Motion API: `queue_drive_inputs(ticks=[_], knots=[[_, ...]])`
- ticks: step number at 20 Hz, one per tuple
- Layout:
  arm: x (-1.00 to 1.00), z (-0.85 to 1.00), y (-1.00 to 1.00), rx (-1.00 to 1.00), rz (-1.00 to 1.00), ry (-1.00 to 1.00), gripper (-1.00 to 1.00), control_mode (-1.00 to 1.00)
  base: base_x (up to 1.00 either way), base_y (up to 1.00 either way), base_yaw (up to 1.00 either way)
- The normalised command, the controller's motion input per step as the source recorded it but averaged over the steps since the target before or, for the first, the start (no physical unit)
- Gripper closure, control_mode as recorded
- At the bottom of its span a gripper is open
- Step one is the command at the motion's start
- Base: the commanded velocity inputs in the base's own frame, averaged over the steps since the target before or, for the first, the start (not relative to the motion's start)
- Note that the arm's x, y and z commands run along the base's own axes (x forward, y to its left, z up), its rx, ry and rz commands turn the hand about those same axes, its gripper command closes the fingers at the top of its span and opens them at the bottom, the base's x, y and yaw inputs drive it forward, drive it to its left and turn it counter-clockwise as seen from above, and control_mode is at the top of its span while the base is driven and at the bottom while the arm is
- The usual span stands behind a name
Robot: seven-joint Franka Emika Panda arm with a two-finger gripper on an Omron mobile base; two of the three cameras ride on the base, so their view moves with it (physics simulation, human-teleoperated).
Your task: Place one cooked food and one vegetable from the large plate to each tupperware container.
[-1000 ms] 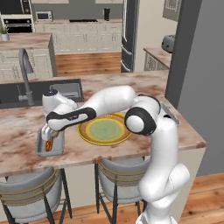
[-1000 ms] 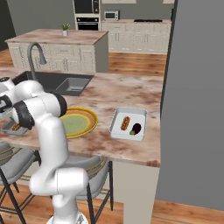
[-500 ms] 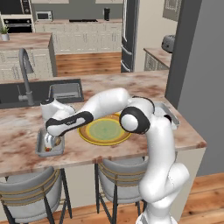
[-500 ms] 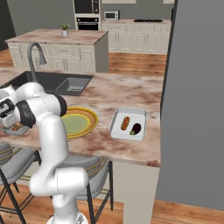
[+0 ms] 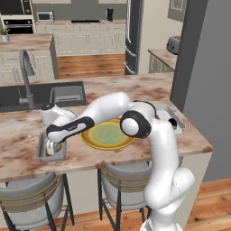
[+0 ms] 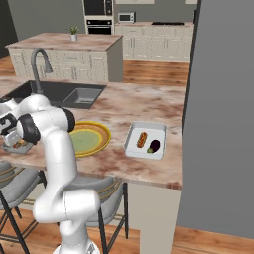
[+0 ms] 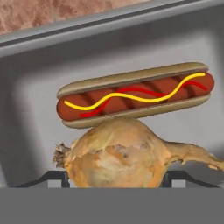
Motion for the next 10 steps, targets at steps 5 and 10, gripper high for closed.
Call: queue_drive_inputs(ticks=[5, 10], knots=[[0.28, -0.06, 0.13, 0.00, 0.01, 0.00, 1.00, -1.00, 0.00, 0.00, 0.00], [0.27, -0.03, 0.17, 0.00, 0.00, 0.00, 1.00, -1.00, 0.00, 0.00, 0.00]])
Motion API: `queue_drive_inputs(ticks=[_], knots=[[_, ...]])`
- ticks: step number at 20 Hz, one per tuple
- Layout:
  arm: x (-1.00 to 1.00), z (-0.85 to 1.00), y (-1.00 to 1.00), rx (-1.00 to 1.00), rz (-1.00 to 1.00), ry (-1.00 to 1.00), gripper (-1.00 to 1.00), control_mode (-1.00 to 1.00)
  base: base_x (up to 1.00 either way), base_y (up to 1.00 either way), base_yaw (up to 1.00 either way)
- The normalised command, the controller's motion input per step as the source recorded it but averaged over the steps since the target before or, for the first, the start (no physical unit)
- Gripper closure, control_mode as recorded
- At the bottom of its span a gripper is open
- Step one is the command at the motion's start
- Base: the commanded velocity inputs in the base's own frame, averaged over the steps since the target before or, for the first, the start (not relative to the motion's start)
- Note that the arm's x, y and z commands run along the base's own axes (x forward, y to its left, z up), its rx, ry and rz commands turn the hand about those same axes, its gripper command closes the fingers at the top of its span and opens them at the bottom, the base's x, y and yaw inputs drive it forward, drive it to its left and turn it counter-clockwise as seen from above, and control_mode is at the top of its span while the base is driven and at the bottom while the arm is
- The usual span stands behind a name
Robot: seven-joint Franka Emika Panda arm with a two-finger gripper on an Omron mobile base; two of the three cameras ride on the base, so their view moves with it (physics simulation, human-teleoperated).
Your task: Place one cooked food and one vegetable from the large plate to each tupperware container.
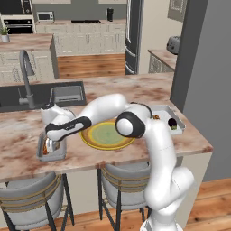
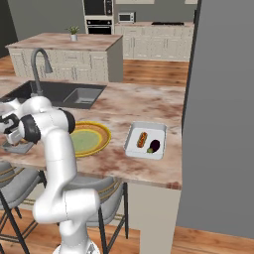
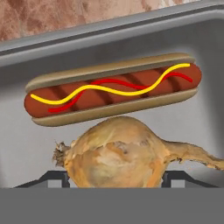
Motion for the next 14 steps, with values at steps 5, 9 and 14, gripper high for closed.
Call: queue_drive_inputs(ticks=[5, 9, 14], knots=[[0.04, -0.05, 0.08, 0.00, 0.00, 0.00, 1.00, -1.00, 0.00, 0.00, 0.00], [-0.02, 0.00, 0.01, 0.00, 0.00, 0.00, -1.00, -1.00, 0.00, 0.00, 0.00], [-0.04, 0.00, 0.00, 0.00, 0.00, 0.00, -1.00, -1.00, 0.00, 0.00, 0.00]])
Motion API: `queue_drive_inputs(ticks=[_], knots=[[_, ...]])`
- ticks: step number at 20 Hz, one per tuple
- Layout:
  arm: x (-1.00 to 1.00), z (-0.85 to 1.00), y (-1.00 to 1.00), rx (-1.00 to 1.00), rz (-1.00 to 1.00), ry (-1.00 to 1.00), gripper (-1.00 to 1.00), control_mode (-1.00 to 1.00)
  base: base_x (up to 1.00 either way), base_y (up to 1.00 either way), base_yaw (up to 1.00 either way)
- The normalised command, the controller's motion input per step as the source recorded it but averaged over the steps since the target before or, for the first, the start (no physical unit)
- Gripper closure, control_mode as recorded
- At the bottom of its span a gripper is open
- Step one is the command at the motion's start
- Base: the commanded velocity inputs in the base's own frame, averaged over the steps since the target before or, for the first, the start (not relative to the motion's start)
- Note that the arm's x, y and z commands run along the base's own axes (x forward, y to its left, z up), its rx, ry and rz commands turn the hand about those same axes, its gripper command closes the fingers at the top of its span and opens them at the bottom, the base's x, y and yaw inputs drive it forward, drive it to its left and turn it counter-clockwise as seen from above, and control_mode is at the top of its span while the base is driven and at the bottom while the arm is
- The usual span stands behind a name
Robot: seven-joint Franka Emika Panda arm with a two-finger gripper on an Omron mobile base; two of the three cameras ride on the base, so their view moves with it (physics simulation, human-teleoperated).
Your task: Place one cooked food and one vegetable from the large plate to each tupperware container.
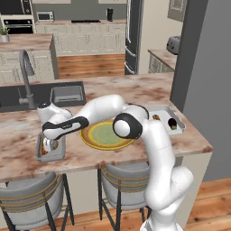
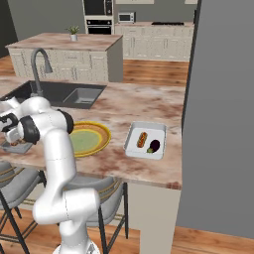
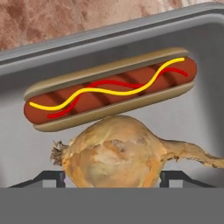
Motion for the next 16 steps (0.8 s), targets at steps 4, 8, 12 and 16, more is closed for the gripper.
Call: queue_drive_inputs(ticks=[4, 8, 12, 16], knots=[[0.00, 0.11, -0.09, 0.00, 0.00, 0.00, -1.00, -1.00, 0.00, 0.00, 0.00], [0.00, 0.31, -0.27, 0.00, -0.01, 0.00, -1.00, -1.00, 0.00, 0.00, 0.00], [-0.43, 0.54, -0.57, 0.02, -0.06, -0.02, -1.00, -1.00, 0.00, 0.00, 0.00], [-0.95, 0.58, -0.87, 0.08, -0.11, -0.09, -1.00, -1.00, 0.00, 0.00, 0.00]])
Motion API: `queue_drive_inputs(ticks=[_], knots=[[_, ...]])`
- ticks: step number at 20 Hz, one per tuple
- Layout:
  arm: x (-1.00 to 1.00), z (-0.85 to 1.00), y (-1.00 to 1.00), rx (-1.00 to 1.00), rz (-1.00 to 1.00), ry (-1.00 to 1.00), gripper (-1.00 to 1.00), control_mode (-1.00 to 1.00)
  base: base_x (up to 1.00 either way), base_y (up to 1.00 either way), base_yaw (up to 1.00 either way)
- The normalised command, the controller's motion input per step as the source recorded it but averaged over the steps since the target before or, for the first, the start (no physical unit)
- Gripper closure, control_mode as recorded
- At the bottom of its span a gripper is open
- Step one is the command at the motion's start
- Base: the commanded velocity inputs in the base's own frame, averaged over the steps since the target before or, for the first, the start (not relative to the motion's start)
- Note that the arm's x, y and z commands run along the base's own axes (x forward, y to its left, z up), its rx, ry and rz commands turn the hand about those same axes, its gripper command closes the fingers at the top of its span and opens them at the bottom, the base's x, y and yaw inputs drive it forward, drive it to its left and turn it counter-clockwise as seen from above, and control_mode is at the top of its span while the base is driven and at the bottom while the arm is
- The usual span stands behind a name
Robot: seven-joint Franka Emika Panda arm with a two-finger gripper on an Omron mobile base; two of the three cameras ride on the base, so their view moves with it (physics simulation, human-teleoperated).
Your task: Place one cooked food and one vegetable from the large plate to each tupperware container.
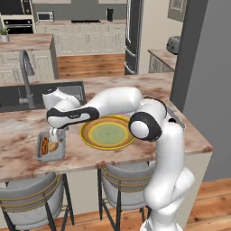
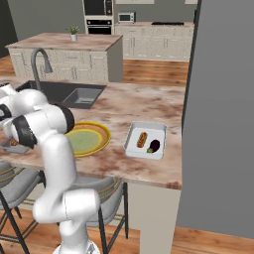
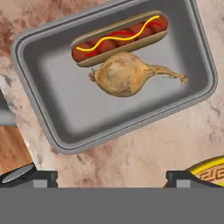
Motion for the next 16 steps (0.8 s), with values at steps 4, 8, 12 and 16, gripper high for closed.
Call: queue_drive_inputs(ticks=[4, 8, 12, 16], knots=[[-0.33, 0.14, -1.00, 0.03, -0.45, 0.03, -1.00, -1.00, 0.00, 0.00, 0.00], [0.03, 0.00, -1.00, 0.00, -0.64, 0.10, -1.00, -1.00, 0.00, 0.00, 0.00], [0.23, 0.06, -1.00, 0.02, -0.63, 0.08, -1.00, -1.00, 0.00, 0.00, 0.00], [0.34, 0.14, -0.95, 0.02, -0.59, 0.14, -1.00, -1.00, 0.00, 0.00, 0.00]])
